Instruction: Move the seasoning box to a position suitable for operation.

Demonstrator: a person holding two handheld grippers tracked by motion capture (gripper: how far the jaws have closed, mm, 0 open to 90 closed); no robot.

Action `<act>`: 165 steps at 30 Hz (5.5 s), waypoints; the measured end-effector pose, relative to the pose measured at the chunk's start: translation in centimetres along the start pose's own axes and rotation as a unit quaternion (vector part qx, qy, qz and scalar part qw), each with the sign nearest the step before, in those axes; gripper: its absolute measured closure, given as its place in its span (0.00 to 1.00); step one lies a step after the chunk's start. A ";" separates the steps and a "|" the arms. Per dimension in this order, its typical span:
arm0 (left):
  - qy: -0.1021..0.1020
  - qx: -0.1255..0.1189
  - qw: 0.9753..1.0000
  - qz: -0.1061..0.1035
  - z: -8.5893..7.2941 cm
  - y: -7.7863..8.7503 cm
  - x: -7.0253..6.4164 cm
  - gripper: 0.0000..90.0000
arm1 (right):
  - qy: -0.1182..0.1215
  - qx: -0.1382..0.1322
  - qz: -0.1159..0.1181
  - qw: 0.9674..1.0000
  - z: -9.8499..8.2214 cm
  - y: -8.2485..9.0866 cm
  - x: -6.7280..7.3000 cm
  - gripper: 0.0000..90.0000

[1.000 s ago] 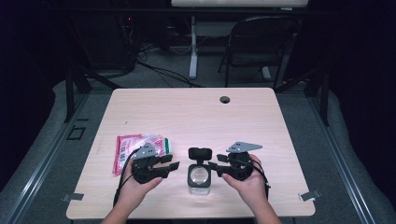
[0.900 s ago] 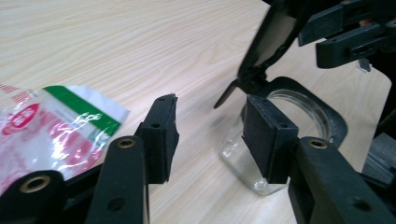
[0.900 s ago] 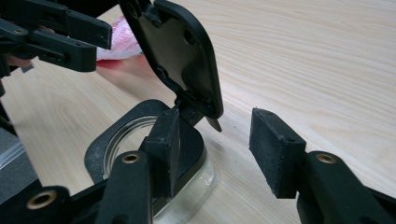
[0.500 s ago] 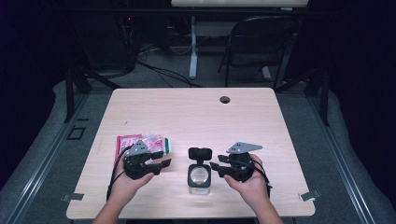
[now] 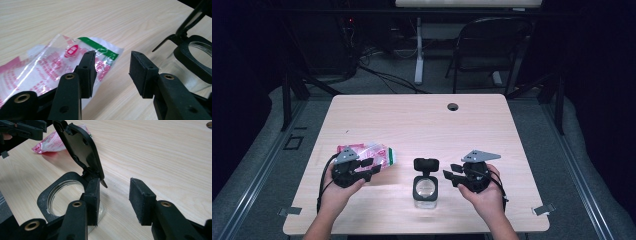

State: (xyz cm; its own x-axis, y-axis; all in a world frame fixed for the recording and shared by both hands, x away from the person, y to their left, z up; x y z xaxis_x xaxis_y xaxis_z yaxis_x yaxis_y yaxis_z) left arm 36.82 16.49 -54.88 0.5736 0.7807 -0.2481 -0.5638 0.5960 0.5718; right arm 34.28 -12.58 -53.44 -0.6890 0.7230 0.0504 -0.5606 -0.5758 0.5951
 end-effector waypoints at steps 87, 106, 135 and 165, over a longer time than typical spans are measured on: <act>-0.088 0.074 0.990 0.078 -3.5 -5.3 1.4 0.40 | -0.009 0.013 -0.013 1.000 -1.9 0.1 -0.8 0.65; -0.113 0.055 0.984 0.123 -3.6 -6.4 2.3 0.47 | -0.014 0.014 -0.020 1.000 -2.4 0.5 -1.0 0.65; -0.057 0.052 0.990 0.122 -3.6 -6.8 3.7 0.76 | -0.023 0.015 -0.033 0.999 -3.3 1.6 -1.5 0.65; -0.006 0.070 0.992 0.106 -3.7 -6.3 4.8 1.00 | -0.024 0.108 -0.001 0.994 -5.0 1.0 -0.6 0.66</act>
State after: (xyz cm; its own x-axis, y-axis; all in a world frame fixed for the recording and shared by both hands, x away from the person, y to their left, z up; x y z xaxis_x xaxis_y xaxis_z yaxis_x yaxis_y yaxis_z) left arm 40.95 17.14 -62.54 0.4587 0.8828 -0.1013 -0.5848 0.3857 0.7136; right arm 31.84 -15.48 -56.87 -0.6623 0.7447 0.0831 -0.4476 -0.4821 0.7532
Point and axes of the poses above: each handheld gripper's, and its own axes: y roughly backward along the jaws, z roughly out of its top, x roughly to its left, the point moved 8 cm from there along -y, roughly forward along the jaws, and after that the axes turned 8 degrees about y, right-handed, at the moved point
